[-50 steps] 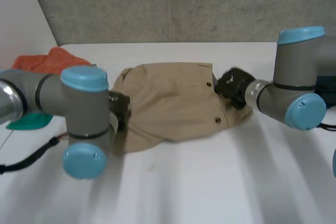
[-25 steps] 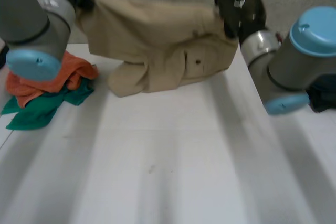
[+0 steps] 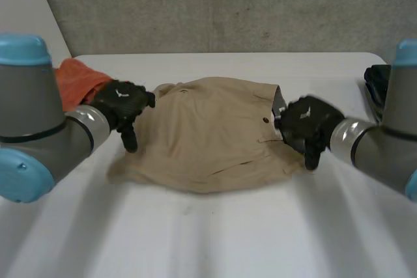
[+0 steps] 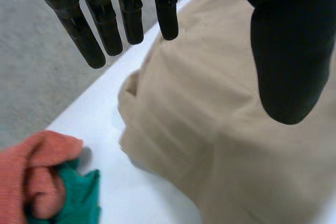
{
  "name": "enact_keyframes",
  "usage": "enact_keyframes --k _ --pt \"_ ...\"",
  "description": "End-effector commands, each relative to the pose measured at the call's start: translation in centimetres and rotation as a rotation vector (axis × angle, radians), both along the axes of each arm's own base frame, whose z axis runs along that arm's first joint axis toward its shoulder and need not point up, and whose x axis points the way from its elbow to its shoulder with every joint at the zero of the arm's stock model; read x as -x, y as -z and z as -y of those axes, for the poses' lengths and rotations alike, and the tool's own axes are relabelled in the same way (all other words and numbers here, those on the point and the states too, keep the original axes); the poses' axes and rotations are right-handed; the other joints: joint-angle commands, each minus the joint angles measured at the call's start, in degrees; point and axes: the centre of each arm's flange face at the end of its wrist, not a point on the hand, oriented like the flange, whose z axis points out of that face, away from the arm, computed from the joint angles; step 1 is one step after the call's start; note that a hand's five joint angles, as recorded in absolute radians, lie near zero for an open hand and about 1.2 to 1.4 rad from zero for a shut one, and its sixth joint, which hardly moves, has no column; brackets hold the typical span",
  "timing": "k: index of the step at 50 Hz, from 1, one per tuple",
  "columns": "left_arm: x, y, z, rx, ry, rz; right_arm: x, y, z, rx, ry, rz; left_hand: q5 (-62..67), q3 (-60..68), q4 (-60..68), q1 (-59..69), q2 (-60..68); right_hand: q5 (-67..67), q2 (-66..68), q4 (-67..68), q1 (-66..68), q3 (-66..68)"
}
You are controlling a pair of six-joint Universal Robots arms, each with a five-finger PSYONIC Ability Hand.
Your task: Fold the laundry.
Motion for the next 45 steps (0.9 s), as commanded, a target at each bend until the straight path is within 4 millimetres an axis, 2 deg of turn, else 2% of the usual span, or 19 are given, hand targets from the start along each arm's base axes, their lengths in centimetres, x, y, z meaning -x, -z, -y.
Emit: enact_keyframes --k 1,6,15,19,26,30,32,34,35,36,38,40,42,45 --pt "-1.2 -2.5 0.0 0.053 -0.066 -0.020 -0.9 -2.6 1.6 -0.061 0.088 0.176 1.0 0.1 0.6 -0.4 0.3 2.6 -0.1 1.1 0.4 0.2" --pt "-2.0 -1.5 -0.5 0.006 -0.118 -0.011 -1.7 -2.0 2.4 -0.118 0.095 0.171 0.8 -0.1 0.4 -0.6 0.2 4.4 1.7 2.9 2.3 2.1" --pt "-3.4 3.4 -1.9 -0.149 -0.161 0.040 -3.8 0.8 2.4 -0.220 0.102 0.071 -0.3 -1.3 -0.8 -1.7 -1.0 6.8 4.1 5.3 4.6 4.4" --pt "-3.3 5.5 -1.6 -0.171 -0.147 0.045 -4.4 2.3 2.2 -0.261 0.103 0.010 -0.8 -1.8 -1.3 -2.2 -1.5 6.0 3.3 4.4 3.8 3.6" --pt "-3.0 7.6 -0.7 -0.168 -0.123 0.043 -3.9 4.3 3.0 -0.258 0.135 -0.084 -2.2 -3.1 -2.6 -3.6 -2.9 6.4 3.8 4.9 4.3 4.1" --pt "-2.4 8.8 0.0 -0.162 -0.106 0.060 -3.8 5.2 3.7 -0.245 0.150 -0.076 1.8 0.9 1.4 0.4 1.2 18.4 15.7 16.8 16.2 16.0" --pt "-2.1 9.5 0.5 -0.161 -0.095 0.079 -3.6 5.6 3.9 -0.239 0.161 -0.056 9.1 8.1 8.6 7.6 8.4 39.7 37.0 38.2 37.5 37.3" --pt "-1.9 9.7 0.8 -0.155 -0.089 0.093 -3.4 5.7 3.9 -0.237 0.170 -0.045 21.5 20.5 21.0 20.1 20.8 60.0 57.3 58.5 57.9 57.7" --pt "-1.9 9.7 1.0 -0.147 -0.086 0.108 -3.2 5.4 3.8 -0.231 0.176 -0.028 44.5 43.6 44.1 43.1 43.8 60.1 57.5 58.6 58.0 57.8" --pt "-1.8 9.6 1.0 -0.138 -0.081 0.112 -3.2 5.1 3.8 -0.225 0.177 -0.018 57.2 56.3 56.8 55.8 56.5 60.1 57.5 58.6 58.0 57.8" --pt "-1.7 9.3 1.1 -0.117 -0.077 0.121 -2.8 4.9 3.4 -0.233 0.182 -0.004 60.0 59.1 59.6 58.6 59.3 60.1 57.5 58.6 58.0 57.8" --pt "-1.6 8.1 0.9 -0.089 -0.065 0.119 -2.2 4.2 2.3 -0.242 0.177 0.016 60.0 59.1 59.6 58.6 59.3 60.1 57.5 58.6 58.0 57.8" --pt "-1.4 5.8 0.2 -0.032 -0.047 0.108 -1.3 2.7 0.9 -0.236 0.154 0.033 60.0 59.1 59.6 58.6 59.3 60.1 57.5 58.6 58.0 57.8" --pt "-1.4 3.7 -0.8 0.010 -0.031 0.097 -0.1 1.5 -0.7 -0.224 0.112 0.015 60.0 59.1 59.6 58.6 59.3 60.1 57.5 58.6 58.0 57.8"
